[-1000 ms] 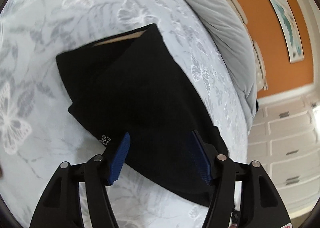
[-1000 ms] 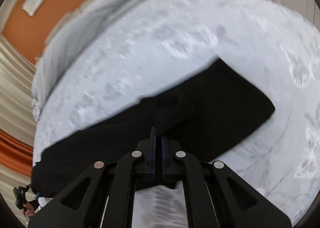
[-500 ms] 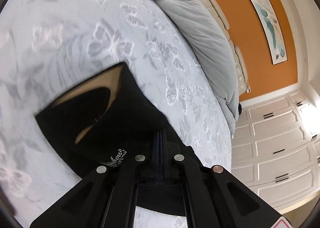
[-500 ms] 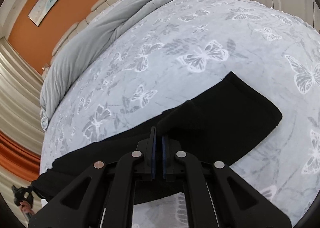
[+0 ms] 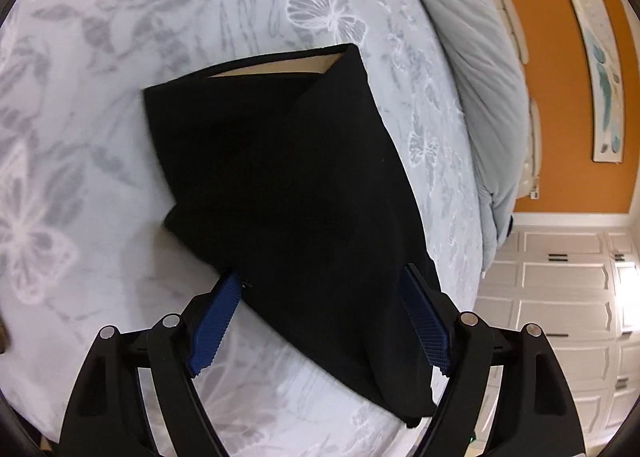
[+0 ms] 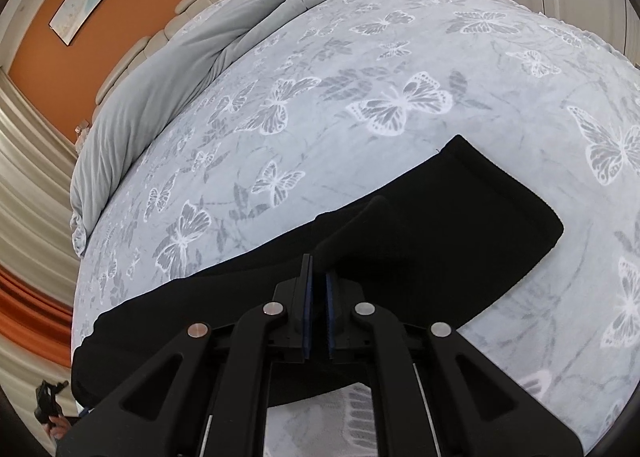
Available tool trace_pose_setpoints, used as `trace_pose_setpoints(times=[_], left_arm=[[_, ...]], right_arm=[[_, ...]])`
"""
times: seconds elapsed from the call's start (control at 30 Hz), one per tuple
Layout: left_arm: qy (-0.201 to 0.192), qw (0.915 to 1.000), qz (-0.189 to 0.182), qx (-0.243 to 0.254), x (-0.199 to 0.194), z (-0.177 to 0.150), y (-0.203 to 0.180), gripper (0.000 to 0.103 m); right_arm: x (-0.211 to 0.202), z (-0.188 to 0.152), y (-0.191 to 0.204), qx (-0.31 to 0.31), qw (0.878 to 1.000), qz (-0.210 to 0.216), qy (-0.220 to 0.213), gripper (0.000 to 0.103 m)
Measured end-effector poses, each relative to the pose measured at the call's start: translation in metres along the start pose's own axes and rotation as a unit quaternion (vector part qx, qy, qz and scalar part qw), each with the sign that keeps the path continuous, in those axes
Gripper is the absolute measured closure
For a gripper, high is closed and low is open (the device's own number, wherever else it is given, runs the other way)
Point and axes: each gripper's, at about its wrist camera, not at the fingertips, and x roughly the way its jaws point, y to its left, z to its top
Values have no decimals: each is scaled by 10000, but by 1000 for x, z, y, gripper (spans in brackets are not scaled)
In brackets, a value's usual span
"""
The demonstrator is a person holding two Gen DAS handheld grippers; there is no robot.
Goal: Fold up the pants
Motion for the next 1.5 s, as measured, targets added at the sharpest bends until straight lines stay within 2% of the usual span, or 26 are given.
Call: trace_pose_setpoints(times=[0.13,0.27,0.3,0.33,0.37,0.4,0.47,0.53,0.6,0.67,0.7,0.77,0.83,0.9,1.0,1.07,1.1,1.13,1.2,1.23,1.27,1.3,1.33,1.37,1.43,1.5], left_arm=[[26,9999,-77,-145,4,13,-17,25],[370,9964,173,-744,17,26,-9,25],[509,9941,244,-925,25,31,-5,31],[583,9925,265,-1044,32,37,-2,61],[639,9918,162,-1099,34,40,1,80],[733,9923,45,-1002,40,50,-8,98],[478,9969,107,-608,32,62,-35,99],[29,9987,-409,290,1,69,-89,99],[-417,9887,-957,1077,-35,60,-124,99],[-811,9793,-946,1593,-59,45,-127,99],[-822,9805,-705,1640,-58,41,-111,98],[-579,9878,-212,1432,-39,44,-68,98],[-27,9954,231,933,-3,48,-5,98],[78,9967,321,735,8,42,23,97],[-73,9962,146,855,5,33,31,96],[-35,9970,132,766,8,34,30,95],[3,9972,157,726,9,36,29,95],[13,9972,191,728,9,37,26,95],[-2,9962,315,807,14,41,13,95],[-20,9959,358,830,14,41,11,94],[-33,9959,380,825,15,40,8,94],[-45,9960,381,803,11,36,14,94],[-52,9964,376,763,12,37,14,94],[-53,9965,374,742,14,38,14,93],[-44,9968,379,704,12,37,18,93],[-35,9971,398,651,12,38,21,93]], right_arm=[[1,0,0,-31,10000,-37,2,98],[4,0,0,-25,10000,-66,62,97],[5,0,0,-20,9999,-79,83,97],[6,0,0,-34,9999,-92,93,97],[8,0,1,-71,9999,-111,101,97],[11,0,3,-130,9998,-143,109,98],[14,2,7,-218,9996,-148,46,99],[-10,9,17,-237,9982,149,-527,100],[-51,13,33,-425,9871,878,-1272,100],[-65,8,34,-739,9845,678,-1440,100],[-55,6,27,-756,9895,426,-1153,100],[-17,0,-1,-364,9991,151,-125,100],[7,-10,-16,-211,9982,24,557,99],[10,-16,-10,-495,9957,-106,772,96],[5,-17,-11,-323,9961,85,819,90],[2,-13,-21,75,9965,292,781,57],[2,-10,-23,209,9966,294,742,29],[0,-7,-27,420,9970,212,609,21],[5,-1,-26,564,9963,330,561,24],[7,0,-25,639,9959,424,469,36],[9,2,-25,680,9957,477,400,42],[15,4,-24,655,9958,504,400,60],[22,7,-22,571,9965,444,409,91],[23,11,-17,455,9974,411,368,91],[-12,22,9,91,9964,748,-391,91],[-62,25,37,-477,9814,1338,-1295,91]])
